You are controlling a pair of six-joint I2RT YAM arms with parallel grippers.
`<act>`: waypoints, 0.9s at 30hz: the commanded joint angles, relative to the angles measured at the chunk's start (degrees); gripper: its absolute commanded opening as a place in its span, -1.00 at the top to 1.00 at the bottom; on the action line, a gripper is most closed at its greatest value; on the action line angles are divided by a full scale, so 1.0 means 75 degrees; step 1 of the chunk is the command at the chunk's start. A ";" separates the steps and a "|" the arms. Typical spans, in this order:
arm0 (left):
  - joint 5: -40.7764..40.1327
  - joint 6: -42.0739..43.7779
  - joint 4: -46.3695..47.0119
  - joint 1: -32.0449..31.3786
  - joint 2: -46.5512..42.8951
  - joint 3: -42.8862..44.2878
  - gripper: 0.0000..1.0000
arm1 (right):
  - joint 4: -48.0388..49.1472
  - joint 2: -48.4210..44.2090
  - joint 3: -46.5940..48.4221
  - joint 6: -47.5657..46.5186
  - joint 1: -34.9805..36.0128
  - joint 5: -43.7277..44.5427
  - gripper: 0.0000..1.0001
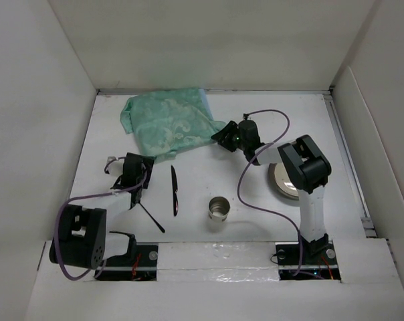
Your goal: Set the dinner table for one person
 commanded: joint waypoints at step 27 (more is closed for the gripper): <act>-0.0183 -0.1199 0.2129 0.0112 0.1856 0.0932 0.13 | 0.0542 0.0521 0.0862 -0.0147 -0.0232 -0.0110 0.12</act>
